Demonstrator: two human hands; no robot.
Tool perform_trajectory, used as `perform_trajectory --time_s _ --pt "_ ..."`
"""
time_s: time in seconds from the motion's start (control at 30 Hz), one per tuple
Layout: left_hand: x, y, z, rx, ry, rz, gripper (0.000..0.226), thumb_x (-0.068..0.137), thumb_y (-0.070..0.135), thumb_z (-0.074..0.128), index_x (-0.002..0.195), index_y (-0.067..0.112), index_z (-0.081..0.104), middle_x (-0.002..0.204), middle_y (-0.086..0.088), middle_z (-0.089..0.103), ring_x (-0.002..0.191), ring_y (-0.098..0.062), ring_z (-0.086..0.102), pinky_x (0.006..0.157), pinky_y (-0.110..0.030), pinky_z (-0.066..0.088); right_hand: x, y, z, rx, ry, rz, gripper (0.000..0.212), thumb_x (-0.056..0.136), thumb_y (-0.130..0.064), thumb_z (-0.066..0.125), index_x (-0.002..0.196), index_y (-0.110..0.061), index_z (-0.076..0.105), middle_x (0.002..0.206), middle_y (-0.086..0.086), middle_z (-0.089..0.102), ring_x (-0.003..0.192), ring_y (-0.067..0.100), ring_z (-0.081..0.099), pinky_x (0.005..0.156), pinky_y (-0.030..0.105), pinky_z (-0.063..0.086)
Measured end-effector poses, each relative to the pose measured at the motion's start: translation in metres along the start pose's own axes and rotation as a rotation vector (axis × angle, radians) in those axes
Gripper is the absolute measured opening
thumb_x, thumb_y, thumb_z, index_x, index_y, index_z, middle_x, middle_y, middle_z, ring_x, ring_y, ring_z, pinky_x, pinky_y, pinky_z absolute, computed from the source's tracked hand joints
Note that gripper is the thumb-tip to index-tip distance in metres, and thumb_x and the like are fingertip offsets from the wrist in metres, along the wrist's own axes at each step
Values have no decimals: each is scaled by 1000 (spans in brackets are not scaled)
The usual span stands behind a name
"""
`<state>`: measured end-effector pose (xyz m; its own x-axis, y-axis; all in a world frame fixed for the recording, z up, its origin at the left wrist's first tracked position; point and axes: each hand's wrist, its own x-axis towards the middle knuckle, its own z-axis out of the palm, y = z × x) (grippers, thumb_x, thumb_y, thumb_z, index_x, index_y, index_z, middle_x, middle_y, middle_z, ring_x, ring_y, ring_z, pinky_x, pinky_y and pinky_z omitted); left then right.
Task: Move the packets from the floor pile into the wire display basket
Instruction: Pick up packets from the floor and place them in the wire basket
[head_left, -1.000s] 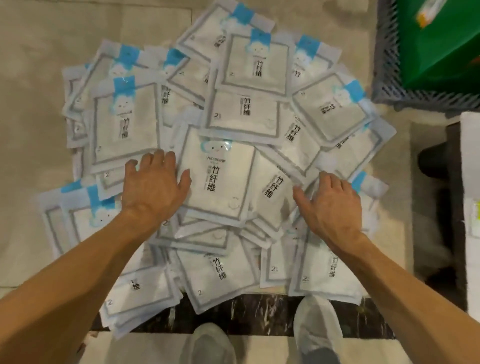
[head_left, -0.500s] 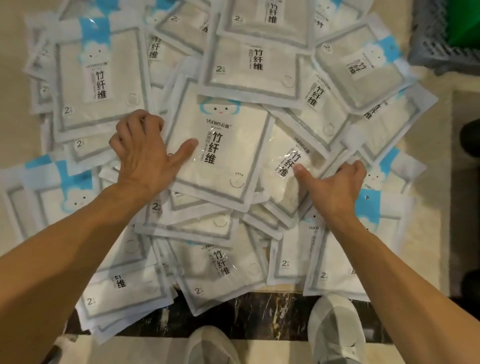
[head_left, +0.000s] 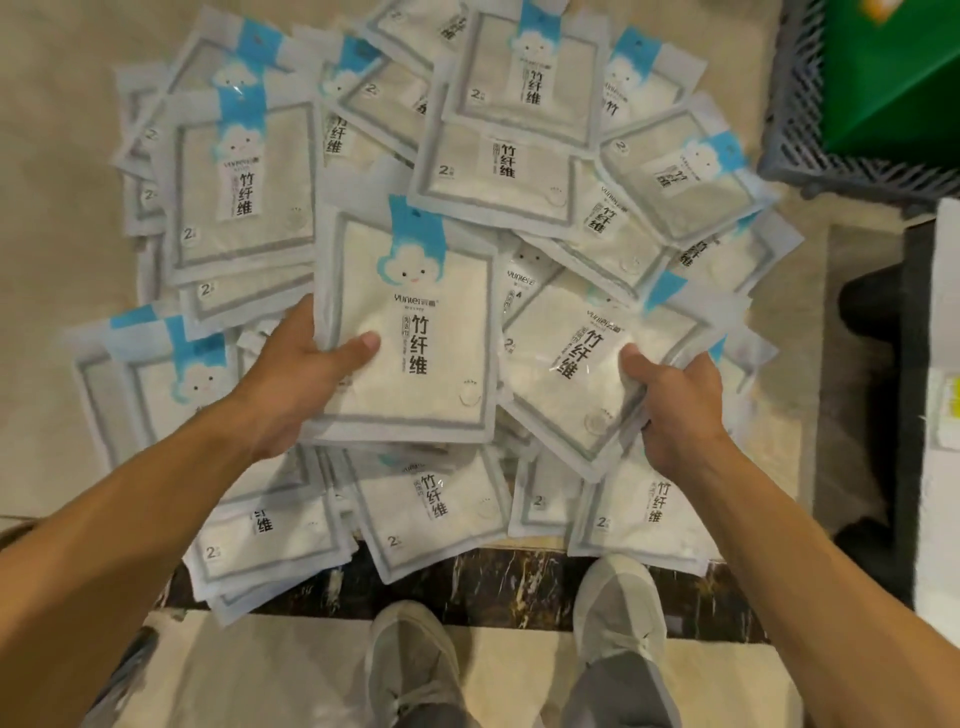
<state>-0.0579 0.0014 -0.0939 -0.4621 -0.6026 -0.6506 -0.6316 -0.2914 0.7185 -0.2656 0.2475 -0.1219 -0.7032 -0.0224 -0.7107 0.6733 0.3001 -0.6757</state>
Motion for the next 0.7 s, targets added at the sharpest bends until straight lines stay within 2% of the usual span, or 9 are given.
perform_trajectory --time_s 0.1,0.2,0.27,0.37,0.43,0.5,0.53,0.6,0.7 --pt "-32 10 -11 -105 -24 -50 38 91 10 72 124 27 62 104 10 77 95 -6 73 74 -25 60 -28 -20 -21 -65 -74 2 25 91 -6 74 112 -6 60 96 8 75 85 27 74 80 48 61" --pt "-70 27 -25 -194 -55 -85 38 80 15 75 116 25 67 105 4 79 102 -18 74 79 -32 62 -70 -54 -42 -101 -142 13 23 94 0 68 114 -11 69 101 7 80 91 27 78 76 42 63" --pt "-95 47 -39 -247 -75 -92 49 77 16 73 125 19 65 115 -2 77 107 -21 73 87 -36 61 -97 -84 -55 -120 -177 -4 22 93 1 68 111 -10 69 99 8 80 92 28 78 72 41 65" --pt "-130 80 -62 -275 -93 -98 58 76 12 73 132 16 61 120 -5 75 111 -22 72 96 -42 54 -134 -135 -67 -136 -212 -21 23 92 1 66 113 -10 69 104 10 79 95 30 77 78 48 65" --pt "-156 110 -82 -296 -86 -84 59 75 10 72 132 13 61 120 -7 75 111 -24 71 97 -43 56 -161 -177 -70 -161 -254 -30 25 92 0 66 115 -9 69 109 12 78 99 33 76 86 52 61" --pt "-185 142 -106 -324 -78 -74 59 73 11 75 131 9 61 117 -9 76 111 -27 71 92 -40 61 -193 -222 -69 -168 -301 -54 27 92 1 64 117 -9 68 112 13 77 101 32 76 84 52 63" --pt "-200 160 -118 -338 -75 -72 63 69 14 80 129 7 62 116 -10 76 111 -29 71 89 -40 61 -210 -245 -68 -172 -324 -69 27 93 1 64 117 -9 68 112 13 78 100 32 76 81 48 64" --pt "-233 196 -143 -351 -92 -64 84 55 26 94 130 8 60 118 -13 75 111 -33 71 91 -50 60 -249 -291 -64 -183 -375 -92 26 92 2 62 116 -6 68 109 14 78 97 32 76 74 44 65" --pt "-290 253 -183 -373 -115 -27 103 43 38 101 132 13 57 122 -14 73 112 -37 71 98 -63 52 -317 -358 -56 -212 -463 -136 24 91 3 62 114 -3 69 107 18 77 95 36 76 75 46 64"
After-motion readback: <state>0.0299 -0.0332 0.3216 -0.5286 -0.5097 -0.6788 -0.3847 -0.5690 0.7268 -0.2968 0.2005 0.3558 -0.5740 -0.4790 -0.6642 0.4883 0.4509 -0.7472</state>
